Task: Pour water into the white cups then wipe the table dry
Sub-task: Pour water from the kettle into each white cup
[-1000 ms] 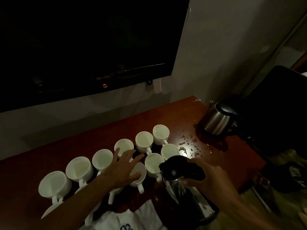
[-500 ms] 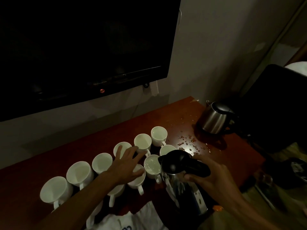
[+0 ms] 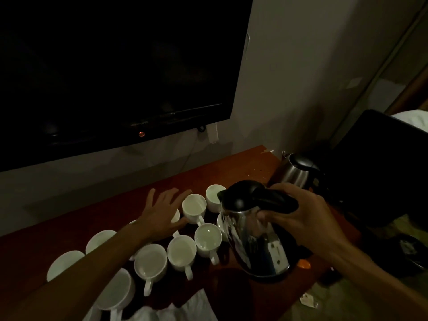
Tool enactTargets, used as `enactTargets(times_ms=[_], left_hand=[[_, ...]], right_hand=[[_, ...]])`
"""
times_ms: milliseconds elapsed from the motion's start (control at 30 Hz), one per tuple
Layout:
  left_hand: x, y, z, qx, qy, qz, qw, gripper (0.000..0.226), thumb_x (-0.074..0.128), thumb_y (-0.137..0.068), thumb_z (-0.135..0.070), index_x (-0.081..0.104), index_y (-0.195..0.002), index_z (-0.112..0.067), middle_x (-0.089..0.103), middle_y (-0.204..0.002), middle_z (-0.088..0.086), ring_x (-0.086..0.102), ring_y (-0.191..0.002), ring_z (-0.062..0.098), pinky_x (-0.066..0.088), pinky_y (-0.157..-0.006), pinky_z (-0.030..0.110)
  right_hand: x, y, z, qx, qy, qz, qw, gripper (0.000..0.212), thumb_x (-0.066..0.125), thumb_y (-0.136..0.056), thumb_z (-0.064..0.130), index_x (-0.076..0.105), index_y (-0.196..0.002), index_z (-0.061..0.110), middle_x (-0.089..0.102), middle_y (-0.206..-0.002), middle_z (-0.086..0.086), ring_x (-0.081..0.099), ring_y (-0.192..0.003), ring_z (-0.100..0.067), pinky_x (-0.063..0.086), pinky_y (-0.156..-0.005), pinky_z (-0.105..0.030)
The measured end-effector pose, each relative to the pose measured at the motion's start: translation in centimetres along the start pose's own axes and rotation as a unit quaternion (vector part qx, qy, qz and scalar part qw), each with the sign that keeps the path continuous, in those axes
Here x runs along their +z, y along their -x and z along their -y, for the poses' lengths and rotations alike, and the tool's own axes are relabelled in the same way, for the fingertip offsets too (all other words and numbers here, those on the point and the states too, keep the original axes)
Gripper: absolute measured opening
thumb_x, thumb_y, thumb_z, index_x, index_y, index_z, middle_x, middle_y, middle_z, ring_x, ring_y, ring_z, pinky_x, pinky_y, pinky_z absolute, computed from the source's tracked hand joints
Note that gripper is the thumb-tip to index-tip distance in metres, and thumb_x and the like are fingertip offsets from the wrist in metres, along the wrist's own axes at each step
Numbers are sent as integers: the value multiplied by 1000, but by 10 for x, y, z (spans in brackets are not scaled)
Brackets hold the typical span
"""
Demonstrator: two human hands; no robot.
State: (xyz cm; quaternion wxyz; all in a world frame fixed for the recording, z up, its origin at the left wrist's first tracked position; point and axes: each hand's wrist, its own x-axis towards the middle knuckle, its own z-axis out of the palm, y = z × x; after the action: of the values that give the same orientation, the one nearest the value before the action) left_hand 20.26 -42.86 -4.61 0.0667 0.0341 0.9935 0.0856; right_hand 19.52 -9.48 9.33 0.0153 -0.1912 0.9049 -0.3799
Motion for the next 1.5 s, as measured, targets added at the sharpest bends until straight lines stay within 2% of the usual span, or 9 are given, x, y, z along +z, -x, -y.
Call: enactTargets(times_ms=[233, 400, 500, 667, 767, 967, 1067, 1233, 1500], left_hand=[[-8, -7, 8, 13, 0, 12, 1000, 80, 38, -96, -66, -10, -155, -43, 8, -165, 3, 1, -153, 18, -10, -119, 58], [-15, -12, 16, 9, -8, 12, 1000, 78, 35, -97, -67, -11, -155, -43, 6, -165, 1, 0, -153, 17, -10, -119, 58], [-15, -15, 21, 5, 2, 15, 1000, 78, 36, -97, -65, -12, -155, -42, 6, -165, 2, 0, -153, 18, -10, -119, 58], [-6, -17, 31, 8, 16, 24, 1000, 78, 34, -97, -67, -14, -154, -43, 5, -165, 2, -1, -153, 18, -11, -119, 58], [1, -19, 34, 12, 30, 36, 999, 80, 34, -95, -69, -14, -154, -44, 7, -165, 3, -1, -153, 18, -11, -119, 57], [10, -22, 38, 18, 42, 27, 999, 79, 35, -96, -68, -12, -155, -44, 8, -165, 3, -1, -152, 17, -12, -119, 57], [10, -25, 42, 17, 30, 14, 999, 79, 34, -96, -68, -12, -155, -44, 9, -164, 4, 1, -152, 17, -11, -119, 58], [6, -27, 47, 16, 15, 11, 1000, 80, 32, -95, -70, -14, -154, -44, 8, -164, 5, 2, -153, 19, -11, -119, 58], [-1, -21, 53, 8, 22, 11, 1000, 79, 36, -96, -67, -14, -154, -45, 8, -164, 4, 1, -153, 19, -14, -118, 57]], right_hand=[[-1, -33, 16, -2, 30, 33, 999, 52, 79, -61, 50, 54, -106, 53, 62, -88, 29, 58, -83, 22, 50, -65, -11], [13, -54, 17, -4, 94, 56, 994, 55, 83, -70, 42, 57, -119, 43, 53, -87, 33, 55, -73, 20, 42, -50, -5], [21, -62, 15, 2, 106, 79, 991, 54, 83, -71, 41, 58, -119, 41, 55, -85, 30, 55, -79, 25, 46, -54, -6], [32, -76, 17, 10, 133, 92, 987, 56, 82, -70, 45, 54, -118, 47, 57, -86, 28, 60, -75, 15, 45, -52, -10], [39, -86, 19, 15, 120, 109, 987, 54, 83, -70, 43, 54, -116, 49, 58, -95, 31, 54, -75, 15, 44, -65, -11], [43, -100, 22, 7, 138, 122, 983, 50, 82, -65, 49, 50, -103, 57, 49, -83, 34, 50, -79, 15, 40, -70, -10], [45, -104, 22, 0, 151, 113, 982, 52, 84, -67, 47, 54, -109, 51, 47, -81, 35, 47, -75, 17, 38, -66, -10], [45, -108, 26, 3, 162, 129, 978, 52, 82, -67, 49, 61, -112, 37, 61, -90, 23, 59, -82, 5, 53, -76, -23], [43, -111, 19, 13, 185, 124, 975, 61, 86, -66, 48, 60, -120, 38, 52, -85, 28, 50, -76, 12, 42, -69, -13]])
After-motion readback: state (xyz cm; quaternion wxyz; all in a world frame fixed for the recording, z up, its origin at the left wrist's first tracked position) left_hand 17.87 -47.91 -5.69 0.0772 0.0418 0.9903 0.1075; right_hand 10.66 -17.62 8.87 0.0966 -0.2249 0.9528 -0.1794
